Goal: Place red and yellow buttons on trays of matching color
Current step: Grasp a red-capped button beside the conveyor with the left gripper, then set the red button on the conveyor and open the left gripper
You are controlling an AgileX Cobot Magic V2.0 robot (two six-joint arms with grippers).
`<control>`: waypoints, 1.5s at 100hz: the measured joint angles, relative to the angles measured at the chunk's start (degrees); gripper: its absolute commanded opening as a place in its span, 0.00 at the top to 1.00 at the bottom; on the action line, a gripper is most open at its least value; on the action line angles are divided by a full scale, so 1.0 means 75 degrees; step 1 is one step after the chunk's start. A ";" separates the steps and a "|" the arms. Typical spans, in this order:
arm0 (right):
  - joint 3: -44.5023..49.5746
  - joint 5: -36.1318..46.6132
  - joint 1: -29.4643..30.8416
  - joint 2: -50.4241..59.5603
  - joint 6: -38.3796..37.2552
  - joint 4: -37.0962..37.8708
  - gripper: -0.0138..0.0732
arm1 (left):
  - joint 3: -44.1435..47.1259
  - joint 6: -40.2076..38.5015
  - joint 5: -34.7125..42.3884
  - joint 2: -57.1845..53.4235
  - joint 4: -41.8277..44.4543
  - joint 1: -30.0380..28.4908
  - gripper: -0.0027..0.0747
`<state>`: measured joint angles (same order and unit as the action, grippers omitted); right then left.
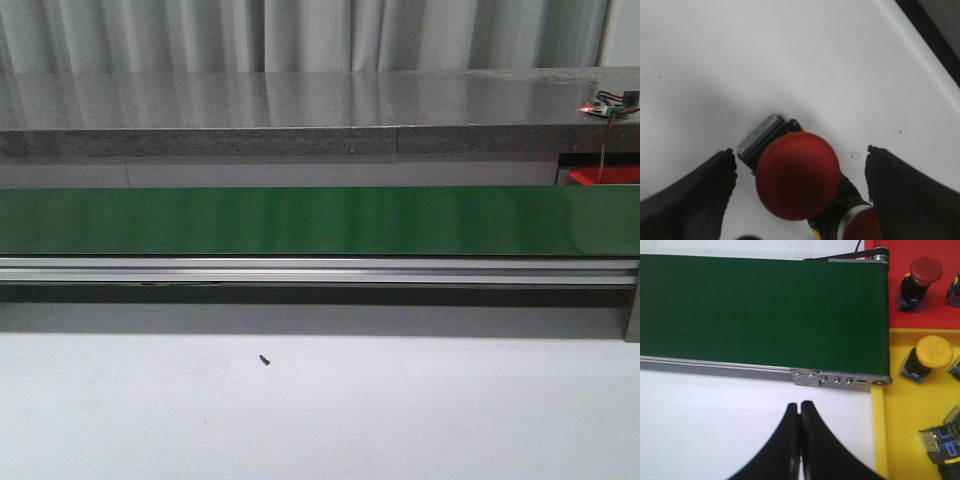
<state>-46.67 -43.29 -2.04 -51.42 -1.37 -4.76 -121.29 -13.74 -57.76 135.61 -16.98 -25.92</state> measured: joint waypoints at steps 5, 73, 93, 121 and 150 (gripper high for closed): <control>0.0000 0.0000 0.0000 0.0000 0.0000 0.0000 0.92 | 0.0000 -0.0015 0.0016 0.0017 0.0014 0.0000 0.29; 0.0000 -0.0057 0.0000 0.0000 0.0000 0.0000 0.92 | 0.0000 -0.0045 -0.0243 -0.0380 0.0431 0.0000 0.70; 0.0000 -0.0057 0.0000 0.0000 0.0000 0.0000 0.92 | 0.0000 0.0554 -0.0804 -0.1448 0.0829 0.0000 0.70; 0.0000 -0.0057 0.0000 0.0000 0.0000 0.0000 0.92 | 0.0000 0.0838 -0.1447 -0.2407 0.0427 -0.0053 0.70; 0.0000 -0.0074 0.0000 0.0000 0.0000 0.0000 0.92 | 0.0000 0.0888 -0.1895 -0.3196 0.0597 0.0513 0.70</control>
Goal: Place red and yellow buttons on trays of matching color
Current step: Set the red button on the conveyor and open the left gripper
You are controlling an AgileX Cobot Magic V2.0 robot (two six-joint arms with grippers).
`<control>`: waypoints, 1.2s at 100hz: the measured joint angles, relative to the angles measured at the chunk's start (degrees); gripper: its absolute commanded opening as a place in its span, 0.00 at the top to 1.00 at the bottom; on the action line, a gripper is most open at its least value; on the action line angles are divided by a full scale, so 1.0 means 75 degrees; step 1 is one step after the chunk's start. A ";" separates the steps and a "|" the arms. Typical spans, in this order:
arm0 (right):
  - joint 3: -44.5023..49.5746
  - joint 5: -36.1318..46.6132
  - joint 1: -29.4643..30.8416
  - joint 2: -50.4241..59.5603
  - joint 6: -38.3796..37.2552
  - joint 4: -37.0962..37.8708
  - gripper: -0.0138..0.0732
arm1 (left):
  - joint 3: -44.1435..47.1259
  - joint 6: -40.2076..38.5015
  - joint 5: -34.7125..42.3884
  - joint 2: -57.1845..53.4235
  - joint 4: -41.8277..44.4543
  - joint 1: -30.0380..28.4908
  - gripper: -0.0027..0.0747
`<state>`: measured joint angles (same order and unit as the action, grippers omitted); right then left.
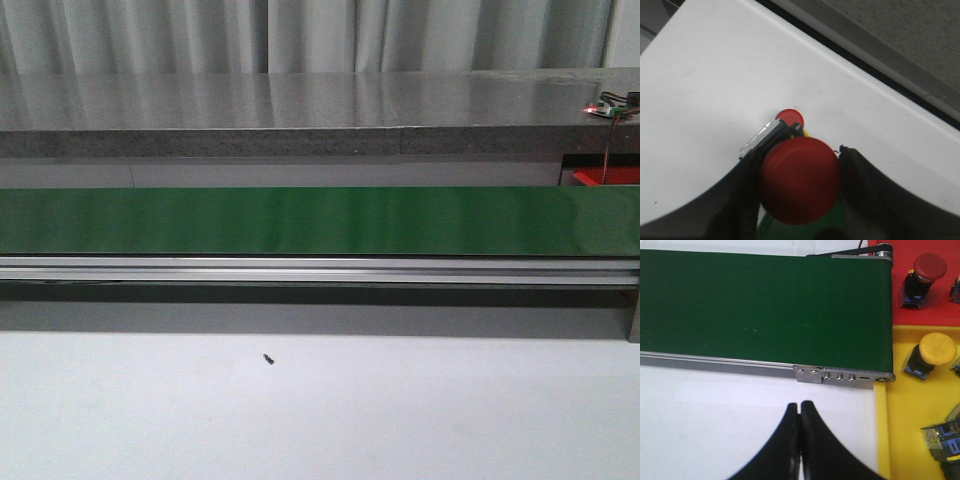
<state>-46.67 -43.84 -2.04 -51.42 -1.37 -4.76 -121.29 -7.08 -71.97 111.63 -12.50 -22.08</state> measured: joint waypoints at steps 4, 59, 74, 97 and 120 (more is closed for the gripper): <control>0.0000 0.0000 0.0000 0.0000 0.0000 0.0000 0.92 | 0.0000 0.0000 -0.0015 -0.0062 0.0016 0.0156 0.70; 0.0000 -0.0031 0.0000 0.0000 0.0000 0.0000 0.92 | 0.1197 0.0000 -0.0030 -0.0686 0.0831 0.1848 0.70; 0.0000 -0.0045 0.0000 0.0000 0.0000 0.0000 0.92 | 0.2198 0.0037 0.0438 -0.1144 0.0947 0.1973 0.70; 0.0000 -0.0045 0.0000 0.0000 0.0000 0.0000 0.92 | 0.3722 0.0203 0.1120 -0.1853 0.1066 0.1973 0.70; 0.0000 -0.0059 0.0000 0.0000 0.0000 0.0000 0.92 | 0.4820 0.0249 0.1801 -0.1898 0.0866 0.1973 0.70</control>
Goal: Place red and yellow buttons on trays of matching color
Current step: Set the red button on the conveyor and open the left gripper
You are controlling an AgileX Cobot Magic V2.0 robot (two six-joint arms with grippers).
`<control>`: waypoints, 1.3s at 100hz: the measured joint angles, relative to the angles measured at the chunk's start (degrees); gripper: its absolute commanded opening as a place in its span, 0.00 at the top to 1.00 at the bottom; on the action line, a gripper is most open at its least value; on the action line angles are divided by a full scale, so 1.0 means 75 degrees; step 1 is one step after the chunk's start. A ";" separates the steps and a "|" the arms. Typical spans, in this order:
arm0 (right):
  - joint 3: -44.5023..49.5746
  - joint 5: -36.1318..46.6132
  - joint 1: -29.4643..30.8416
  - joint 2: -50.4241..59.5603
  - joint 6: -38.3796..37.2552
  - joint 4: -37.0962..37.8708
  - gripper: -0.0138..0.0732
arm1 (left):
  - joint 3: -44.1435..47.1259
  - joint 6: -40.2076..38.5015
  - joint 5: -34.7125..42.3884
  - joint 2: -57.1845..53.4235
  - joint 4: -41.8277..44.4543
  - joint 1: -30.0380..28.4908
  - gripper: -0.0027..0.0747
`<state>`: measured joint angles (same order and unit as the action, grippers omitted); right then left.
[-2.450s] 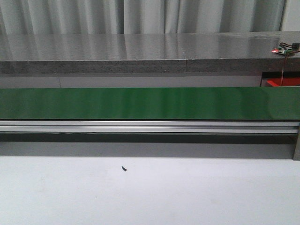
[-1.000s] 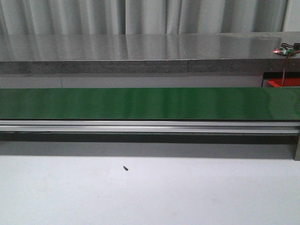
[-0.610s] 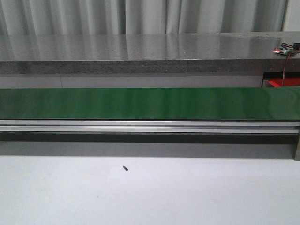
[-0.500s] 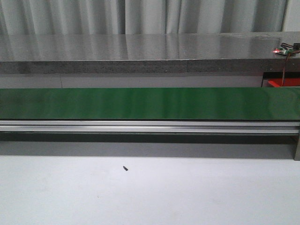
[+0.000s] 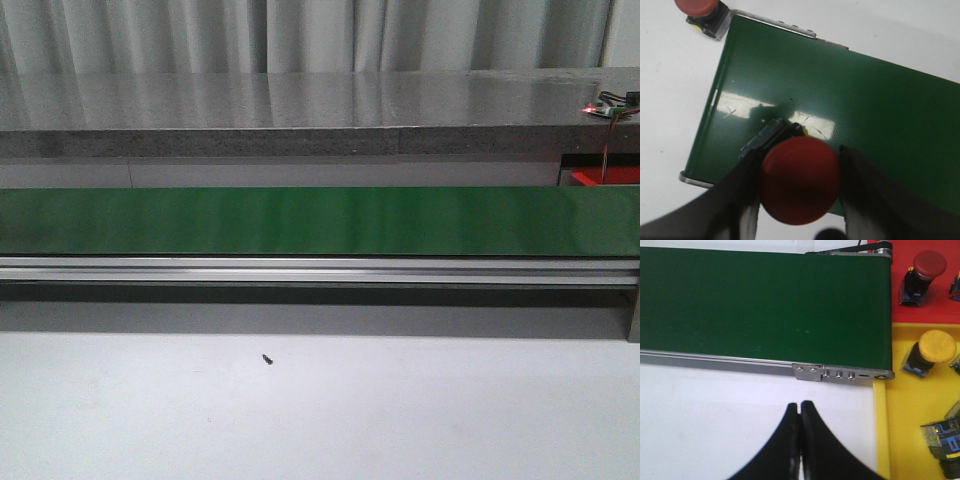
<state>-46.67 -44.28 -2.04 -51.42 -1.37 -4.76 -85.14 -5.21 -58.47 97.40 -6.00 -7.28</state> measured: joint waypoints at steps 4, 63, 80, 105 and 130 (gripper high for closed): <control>0.0000 0.0000 0.0000 0.0000 0.0000 0.0000 0.92 | 0.0153 0.0004 0.0178 0.0000 -0.0116 0.0000 0.70; 0.0000 0.0000 0.0000 0.0000 0.0000 0.0000 0.92 | 0.0926 0.0126 0.1554 0.0312 -0.0974 0.0000 0.67; 0.0000 0.0000 0.0000 0.0000 0.0000 0.0000 0.92 | 0.0926 0.0138 0.1624 0.0397 -0.1129 0.0000 0.44; 0.0000 -0.0012 0.0000 0.0000 0.0000 0.0000 0.92 | 0.0926 0.0185 0.1555 0.0428 -0.1129 -0.0080 0.16; 0.0000 -0.0012 0.0000 0.0000 0.0000 0.0000 0.92 | 0.0926 0.0245 0.1542 -0.0130 -0.1129 -0.0080 0.17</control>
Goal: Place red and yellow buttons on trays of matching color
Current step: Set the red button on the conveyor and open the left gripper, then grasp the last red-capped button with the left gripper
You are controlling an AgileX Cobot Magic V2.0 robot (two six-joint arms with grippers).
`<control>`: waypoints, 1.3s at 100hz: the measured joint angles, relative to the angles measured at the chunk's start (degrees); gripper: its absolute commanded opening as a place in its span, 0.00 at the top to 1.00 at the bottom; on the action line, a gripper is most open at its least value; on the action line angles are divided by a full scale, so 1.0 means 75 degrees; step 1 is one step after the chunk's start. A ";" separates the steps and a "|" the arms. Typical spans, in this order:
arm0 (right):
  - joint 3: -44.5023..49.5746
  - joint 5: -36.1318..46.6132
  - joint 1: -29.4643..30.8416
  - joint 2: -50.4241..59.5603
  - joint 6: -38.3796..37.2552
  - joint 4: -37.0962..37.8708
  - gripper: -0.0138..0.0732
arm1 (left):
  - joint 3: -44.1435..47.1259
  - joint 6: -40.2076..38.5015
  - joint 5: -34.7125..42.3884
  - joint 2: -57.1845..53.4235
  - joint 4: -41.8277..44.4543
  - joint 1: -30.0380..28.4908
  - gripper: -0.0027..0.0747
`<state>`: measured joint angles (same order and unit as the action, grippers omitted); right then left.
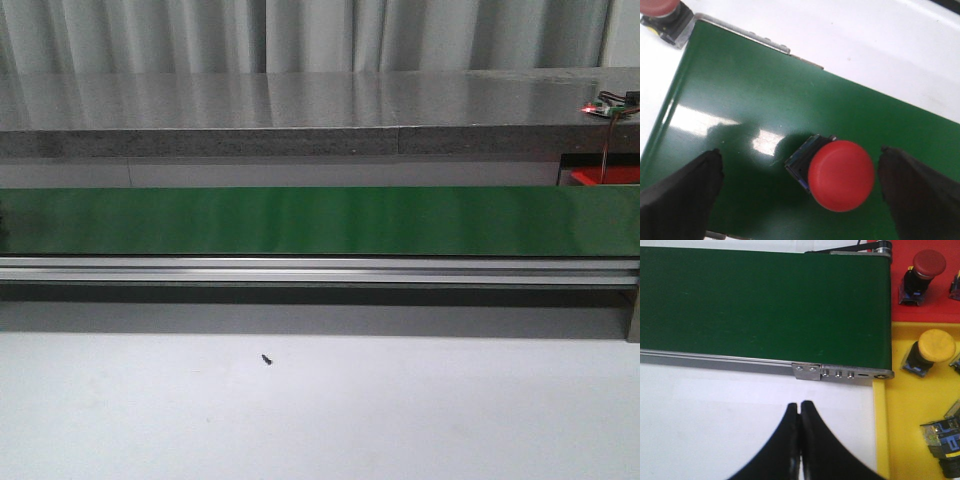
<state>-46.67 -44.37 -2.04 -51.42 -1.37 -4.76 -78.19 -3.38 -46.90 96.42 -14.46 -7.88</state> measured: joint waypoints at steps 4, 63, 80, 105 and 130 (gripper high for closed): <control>0.0000 0.0000 0.0000 0.0000 0.0000 0.0000 0.92 | 0.0000 0.0039 0.0000 -0.0153 0.0000 -0.0019 0.17; 0.0000 0.0000 0.0000 0.0000 0.0000 0.0000 0.92 | 0.0000 0.0117 -0.0109 -0.0625 0.0385 -0.1572 0.17; 0.0000 0.0000 0.0000 0.0000 0.0000 0.0000 0.92 | -0.0091 0.0117 -0.0030 -0.0038 0.0385 -0.1817 0.17; 0.0000 0.0015 0.0000 0.0000 0.0000 0.0000 0.92 | -0.0708 0.0117 0.0037 0.0988 -0.0096 -0.1839 0.17; 0.0000 0.0025 0.0000 0.0000 0.0000 -0.0052 0.92 | -0.1610 0.0117 0.0122 0.1927 -0.0268 -0.1839 0.17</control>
<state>-46.67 -44.19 -2.04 -51.42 -1.37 -5.16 -90.27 -2.50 -45.99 110.87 -16.48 -21.68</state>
